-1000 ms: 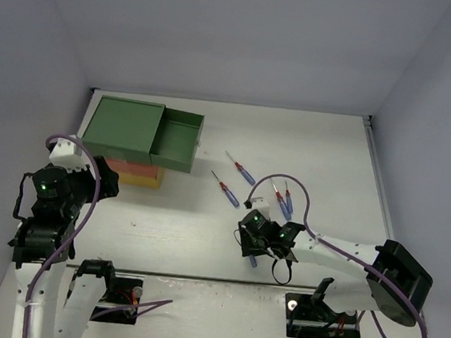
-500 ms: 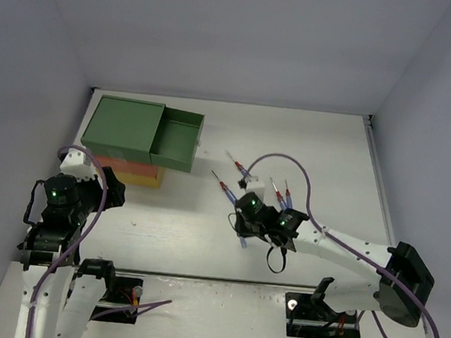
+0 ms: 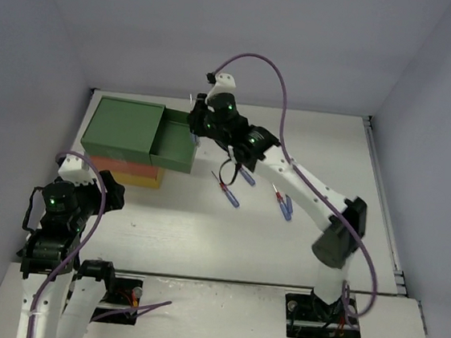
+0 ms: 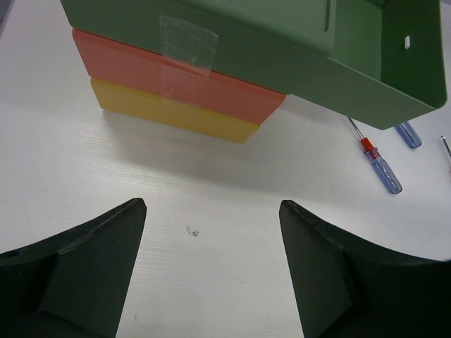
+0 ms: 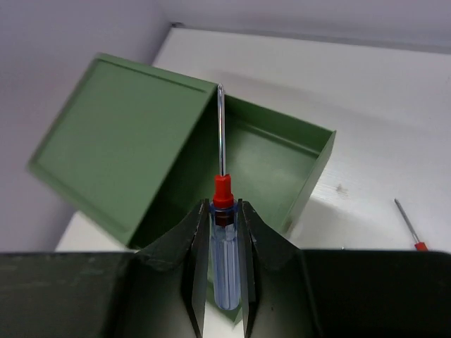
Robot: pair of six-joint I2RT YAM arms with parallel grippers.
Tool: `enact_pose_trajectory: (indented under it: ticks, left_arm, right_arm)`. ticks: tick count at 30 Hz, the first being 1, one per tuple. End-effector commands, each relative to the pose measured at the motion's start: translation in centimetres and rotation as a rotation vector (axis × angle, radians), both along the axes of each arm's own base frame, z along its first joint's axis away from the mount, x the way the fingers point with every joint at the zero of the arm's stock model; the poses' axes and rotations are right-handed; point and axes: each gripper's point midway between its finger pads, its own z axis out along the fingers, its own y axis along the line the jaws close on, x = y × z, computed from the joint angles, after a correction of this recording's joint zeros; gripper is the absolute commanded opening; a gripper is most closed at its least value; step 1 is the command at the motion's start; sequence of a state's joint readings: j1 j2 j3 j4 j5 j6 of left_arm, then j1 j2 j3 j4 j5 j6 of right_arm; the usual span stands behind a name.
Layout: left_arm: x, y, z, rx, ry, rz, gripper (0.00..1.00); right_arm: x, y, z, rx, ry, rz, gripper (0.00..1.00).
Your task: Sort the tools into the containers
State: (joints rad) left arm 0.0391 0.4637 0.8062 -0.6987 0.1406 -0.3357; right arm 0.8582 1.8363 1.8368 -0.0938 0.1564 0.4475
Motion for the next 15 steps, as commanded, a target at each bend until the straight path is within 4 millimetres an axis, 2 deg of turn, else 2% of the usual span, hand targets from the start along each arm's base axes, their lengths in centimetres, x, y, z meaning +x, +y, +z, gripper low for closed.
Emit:
enact_pose_trajectory:
  ticks: [1,4,5,9,12,13,14,15]
  left_arm:
    - [1.1,-0.2,1.4,-0.012,-0.059,-0.007,0.74]
    - [1.1,-0.3,1.4,-0.014,-0.060,-0.009,0.74]
    - [1.1,-0.3,1.3,-0.013,-0.057,-0.009,0.74]
    - [1.1,-0.3,1.4,-0.014,-0.062,-0.013,0.74]
    - [1.0,-0.4,1.5,-0.015,-0.065,-0.014,0.74]
    - [1.0,-0.4,1.4,-0.015,-0.063,-0.015,0.74]
    - [1.0,-0.4,1.5,-0.016,-0.065,-0.016,0.74]
    - [1.0,-0.4,1.4,-0.015,-0.063,-0.015,0.74]
  right_arm:
    - [3.0,2.6,-0.4,0.019,-0.009,0.021,0.09]
    - [4.3,3.9,-2.1,0.012,0.005,0.019,0.20]
    - [4.4,4.0,-2.1,0.012,0.004,0.021,0.29]
    - [4.5,3.4,-0.8,0.008,-0.027,0.023,0.49]
    - [4.3,1.0,0.2,-0.012,-0.043,0.007,0.56]
    - [4.2,-0.7,1.9,-0.010,-0.073,-0.012,0.57]
    - [4.2,-1.9,2.1,-0.021,-0.079,-0.024,0.57]
    - [4.0,-3.3,0.5,-0.072,-0.065,-0.032,0.57]
